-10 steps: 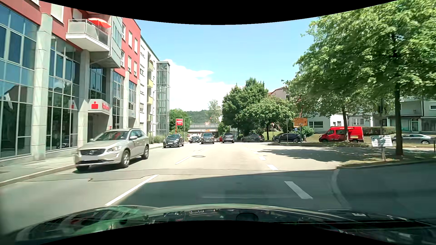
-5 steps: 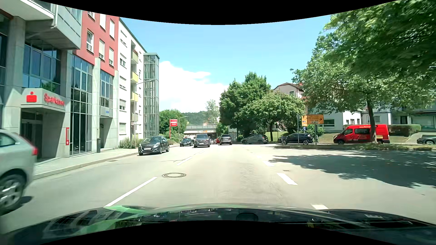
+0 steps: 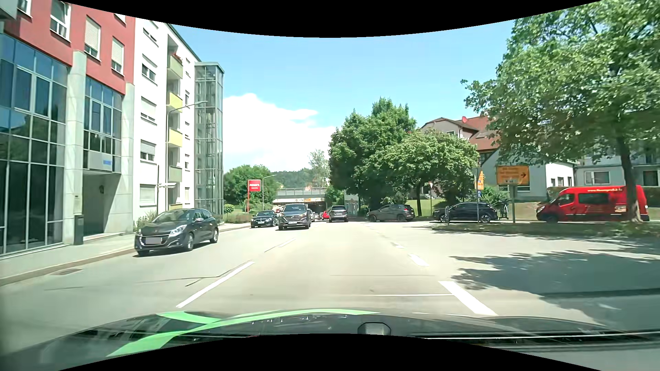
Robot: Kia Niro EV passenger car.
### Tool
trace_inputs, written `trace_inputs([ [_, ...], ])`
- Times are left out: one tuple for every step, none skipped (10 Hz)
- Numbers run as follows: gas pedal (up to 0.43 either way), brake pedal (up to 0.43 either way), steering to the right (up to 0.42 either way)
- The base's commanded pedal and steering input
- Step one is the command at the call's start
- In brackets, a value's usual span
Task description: Follow the waypoints while adhering to traffic rules and regulations
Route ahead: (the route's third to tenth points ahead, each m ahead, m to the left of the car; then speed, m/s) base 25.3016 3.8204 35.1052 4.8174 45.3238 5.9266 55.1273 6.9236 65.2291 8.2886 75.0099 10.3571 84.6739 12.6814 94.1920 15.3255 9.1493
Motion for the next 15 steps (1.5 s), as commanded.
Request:
trace_inputs([
  [0.0,0.0,0.0],
  [0.0,0.0,0.0],
  [0.0,0.0,0.0],
  [0.0,0.0,-0.001],
  [0.0,0.0,-0.004],
  [0.0,0.0,-0.005],
  [0.0,0.0,-0.006],
  [0.008,0.0,-0.008],
  [0.008,0.0,-0.011],
  [0.008,0.0,-0.011],
  [0.02,0.0,-0.012],
  [0.028,0.0,-0.015],
  [0.028,0.0,-0.018],
  [0.028,0.0,-0.02],
  [0.028,0.0,-0.02],
])
